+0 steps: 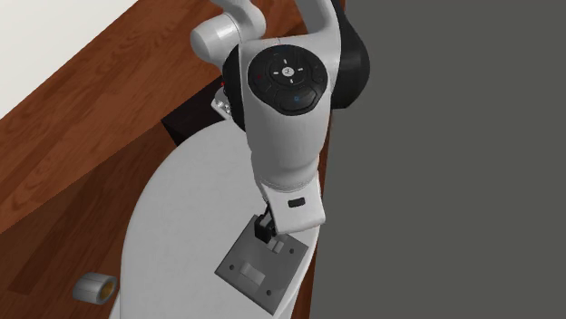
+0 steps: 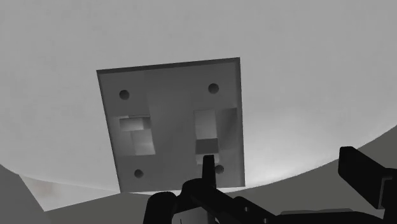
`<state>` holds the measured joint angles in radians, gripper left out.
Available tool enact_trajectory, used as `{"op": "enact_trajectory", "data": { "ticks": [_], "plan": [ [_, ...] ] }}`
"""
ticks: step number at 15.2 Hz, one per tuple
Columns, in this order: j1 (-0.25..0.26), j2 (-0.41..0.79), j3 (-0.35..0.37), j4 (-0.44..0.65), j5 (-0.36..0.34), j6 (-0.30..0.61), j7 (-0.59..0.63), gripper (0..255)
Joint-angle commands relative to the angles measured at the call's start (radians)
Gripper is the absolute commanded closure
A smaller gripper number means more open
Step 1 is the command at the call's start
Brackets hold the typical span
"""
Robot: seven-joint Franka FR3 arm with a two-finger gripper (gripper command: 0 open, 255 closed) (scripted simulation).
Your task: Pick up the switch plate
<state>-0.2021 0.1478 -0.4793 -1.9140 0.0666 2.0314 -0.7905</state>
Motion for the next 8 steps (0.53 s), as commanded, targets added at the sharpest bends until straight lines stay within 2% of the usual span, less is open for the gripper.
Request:
{"op": "enact_trajectory", "data": {
  "ticks": [1,4,8],
  "plan": [
    [-0.026,0.076,-0.007,0.064,0.036,0.006,-0.043,0],
    [-0.063,0.167,-0.006,0.151,0.078,0.004,-0.085,0],
    [-0.067,0.188,0.0,0.123,0.09,0.05,-0.093,0]
  ]
}}
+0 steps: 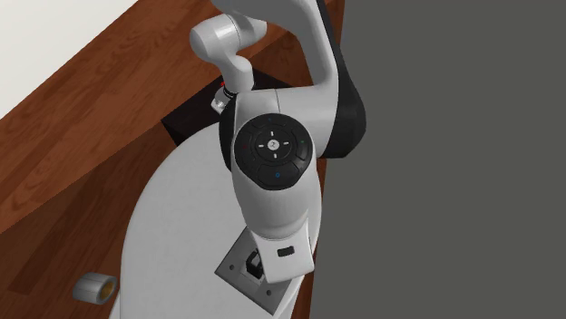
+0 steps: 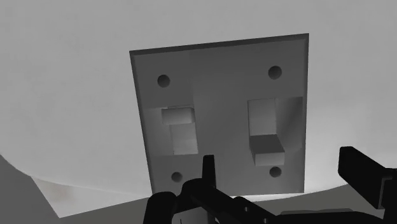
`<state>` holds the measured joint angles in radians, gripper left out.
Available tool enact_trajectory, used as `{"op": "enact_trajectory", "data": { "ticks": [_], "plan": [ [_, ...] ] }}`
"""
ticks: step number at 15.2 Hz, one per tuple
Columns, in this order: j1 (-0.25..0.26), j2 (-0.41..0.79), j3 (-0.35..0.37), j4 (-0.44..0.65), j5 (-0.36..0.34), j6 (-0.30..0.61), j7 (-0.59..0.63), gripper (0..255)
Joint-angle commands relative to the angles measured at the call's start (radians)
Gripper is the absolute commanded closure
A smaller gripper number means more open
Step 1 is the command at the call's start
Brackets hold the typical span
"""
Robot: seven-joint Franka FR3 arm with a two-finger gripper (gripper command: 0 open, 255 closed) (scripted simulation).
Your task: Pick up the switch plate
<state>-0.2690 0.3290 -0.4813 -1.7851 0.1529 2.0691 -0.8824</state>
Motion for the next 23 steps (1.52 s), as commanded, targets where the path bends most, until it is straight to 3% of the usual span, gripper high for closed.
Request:
{"op": "enact_trajectory", "data": {
  "ticks": [1,5,6,15,23],
  "plan": [
    [-0.001,0.012,0.003,-0.013,0.007,0.024,-0.003,0],
    [-0.004,0.027,0.007,-0.028,0.016,0.053,-0.008,0],
    [-0.003,0.027,0.007,-0.029,0.016,0.053,-0.007,255],
    [-0.004,0.027,0.007,-0.028,0.016,0.053,-0.008,255],
    [0.003,-0.016,-0.004,0.025,-0.01,-0.039,0.008,255]
  ]
}}
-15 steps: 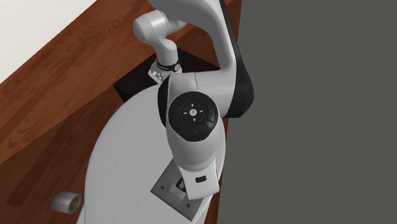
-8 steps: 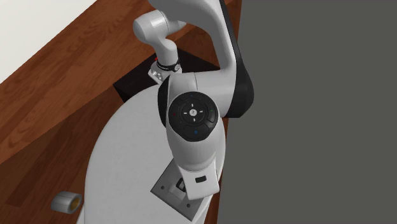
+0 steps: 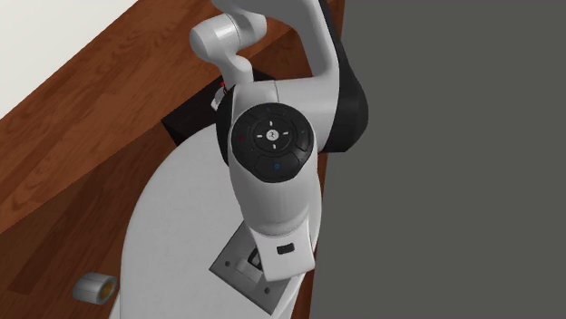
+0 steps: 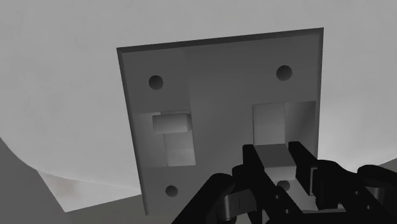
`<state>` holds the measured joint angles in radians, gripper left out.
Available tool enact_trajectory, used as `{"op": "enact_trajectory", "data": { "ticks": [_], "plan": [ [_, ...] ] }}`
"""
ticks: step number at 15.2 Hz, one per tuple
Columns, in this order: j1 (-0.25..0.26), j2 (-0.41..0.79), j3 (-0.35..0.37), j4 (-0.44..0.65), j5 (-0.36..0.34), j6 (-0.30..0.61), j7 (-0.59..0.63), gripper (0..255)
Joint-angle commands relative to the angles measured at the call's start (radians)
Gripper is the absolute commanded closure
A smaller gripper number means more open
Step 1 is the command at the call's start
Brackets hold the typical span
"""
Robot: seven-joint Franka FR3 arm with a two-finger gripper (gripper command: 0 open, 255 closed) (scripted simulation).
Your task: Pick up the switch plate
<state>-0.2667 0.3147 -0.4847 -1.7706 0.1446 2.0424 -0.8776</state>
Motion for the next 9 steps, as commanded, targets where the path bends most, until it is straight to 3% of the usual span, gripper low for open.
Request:
{"op": "enact_trajectory", "data": {
  "ticks": [1,9],
  "plan": [
    [0.002,-0.006,-0.001,0.018,-0.005,-0.024,0.005,255],
    [0.004,-0.03,-0.007,0.072,-0.019,-0.098,0.013,255]
  ]
}}
